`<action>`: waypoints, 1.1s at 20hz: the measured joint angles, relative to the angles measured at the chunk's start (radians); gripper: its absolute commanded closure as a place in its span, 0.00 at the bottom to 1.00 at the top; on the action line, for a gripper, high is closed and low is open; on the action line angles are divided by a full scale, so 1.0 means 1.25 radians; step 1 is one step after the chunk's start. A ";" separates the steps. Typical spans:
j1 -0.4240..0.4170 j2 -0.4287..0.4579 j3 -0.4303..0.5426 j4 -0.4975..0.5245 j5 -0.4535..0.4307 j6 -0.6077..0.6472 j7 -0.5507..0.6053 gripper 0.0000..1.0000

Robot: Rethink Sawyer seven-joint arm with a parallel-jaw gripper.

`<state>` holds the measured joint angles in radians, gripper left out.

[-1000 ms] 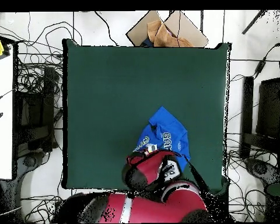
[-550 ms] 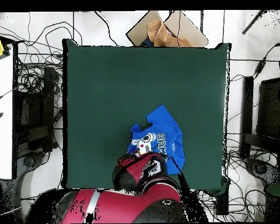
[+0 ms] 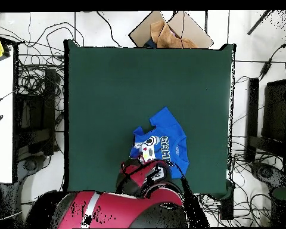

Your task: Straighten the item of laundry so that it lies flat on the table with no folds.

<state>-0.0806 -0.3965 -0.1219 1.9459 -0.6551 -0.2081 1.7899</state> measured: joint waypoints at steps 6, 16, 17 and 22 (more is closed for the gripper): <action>0.002 0.000 -0.007 0.003 0.008 -0.006 0.000 0.00; -0.092 -0.008 0.038 0.026 -0.020 -0.035 0.000 0.00; -0.114 -0.017 0.054 0.033 -0.020 -0.018 0.000 0.00; -0.219 -0.079 0.138 0.078 -0.006 0.110 0.000 0.00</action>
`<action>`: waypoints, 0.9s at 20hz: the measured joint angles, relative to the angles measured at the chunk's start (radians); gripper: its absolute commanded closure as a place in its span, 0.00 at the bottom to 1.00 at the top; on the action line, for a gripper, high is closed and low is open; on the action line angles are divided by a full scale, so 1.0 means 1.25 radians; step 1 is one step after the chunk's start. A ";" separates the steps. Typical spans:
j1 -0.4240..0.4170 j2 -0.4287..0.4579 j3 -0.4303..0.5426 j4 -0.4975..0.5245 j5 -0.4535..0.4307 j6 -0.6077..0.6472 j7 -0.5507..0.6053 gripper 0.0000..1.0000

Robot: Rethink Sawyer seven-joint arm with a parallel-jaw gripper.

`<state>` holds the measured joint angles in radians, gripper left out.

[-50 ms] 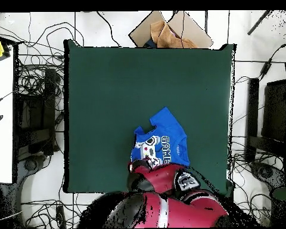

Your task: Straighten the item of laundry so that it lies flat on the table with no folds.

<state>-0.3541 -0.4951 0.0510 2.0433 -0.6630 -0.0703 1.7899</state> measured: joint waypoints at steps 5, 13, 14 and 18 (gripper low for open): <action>-0.079 -0.070 0.083 0.040 0.031 0.160 0.000 0.00; -0.005 -0.065 0.050 0.020 0.033 0.103 0.000 0.00; 0.024 -0.049 0.028 0.010 0.033 0.065 0.000 0.00; 0.108 0.011 -0.042 -0.025 0.034 -0.073 0.000 1.00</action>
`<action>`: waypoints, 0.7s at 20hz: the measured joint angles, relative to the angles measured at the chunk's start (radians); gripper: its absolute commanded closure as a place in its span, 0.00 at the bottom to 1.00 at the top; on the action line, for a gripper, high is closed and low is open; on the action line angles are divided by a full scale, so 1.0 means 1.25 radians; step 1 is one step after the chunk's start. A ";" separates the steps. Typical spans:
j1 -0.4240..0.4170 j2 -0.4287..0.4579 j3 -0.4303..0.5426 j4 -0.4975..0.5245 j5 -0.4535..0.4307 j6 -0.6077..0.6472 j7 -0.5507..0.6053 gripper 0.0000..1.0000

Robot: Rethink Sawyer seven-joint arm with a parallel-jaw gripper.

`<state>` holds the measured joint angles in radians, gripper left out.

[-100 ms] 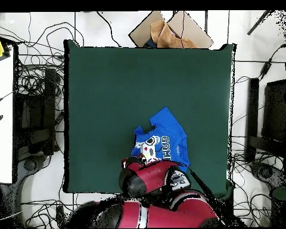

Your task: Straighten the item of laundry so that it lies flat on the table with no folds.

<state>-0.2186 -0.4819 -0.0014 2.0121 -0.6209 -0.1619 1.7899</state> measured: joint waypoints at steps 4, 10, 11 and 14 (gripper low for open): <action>0.024 0.028 -0.031 -0.012 0.001 -0.056 0.000 1.00; 0.049 0.061 -0.093 -0.033 0.015 -0.068 0.000 1.00; 0.049 0.058 -0.097 -0.033 0.015 -0.066 0.000 1.00; 0.036 0.048 -0.096 -0.033 0.015 -0.054 0.000 1.00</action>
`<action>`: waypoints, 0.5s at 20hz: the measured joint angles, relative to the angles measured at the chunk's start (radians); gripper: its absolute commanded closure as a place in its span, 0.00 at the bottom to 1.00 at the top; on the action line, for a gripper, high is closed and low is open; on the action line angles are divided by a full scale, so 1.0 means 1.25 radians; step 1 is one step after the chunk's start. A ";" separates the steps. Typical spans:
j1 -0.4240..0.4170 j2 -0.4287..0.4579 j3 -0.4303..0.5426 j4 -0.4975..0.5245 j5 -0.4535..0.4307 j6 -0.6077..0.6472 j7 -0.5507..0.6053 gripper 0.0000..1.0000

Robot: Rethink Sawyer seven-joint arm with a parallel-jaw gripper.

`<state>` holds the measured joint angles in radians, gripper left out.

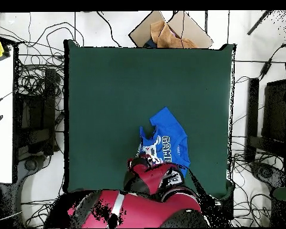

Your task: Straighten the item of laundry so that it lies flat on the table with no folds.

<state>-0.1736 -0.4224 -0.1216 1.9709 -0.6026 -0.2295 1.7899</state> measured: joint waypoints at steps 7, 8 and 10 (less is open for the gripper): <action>-0.051 -0.036 0.000 0.000 0.000 0.074 0.000 1.00; -0.056 -0.037 0.000 -0.001 0.000 0.080 0.000 1.00; -0.067 -0.035 0.000 -0.006 -0.003 0.084 0.000 1.00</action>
<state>-0.2577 -0.4663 -0.1221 1.9637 -0.6067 -0.1243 1.7899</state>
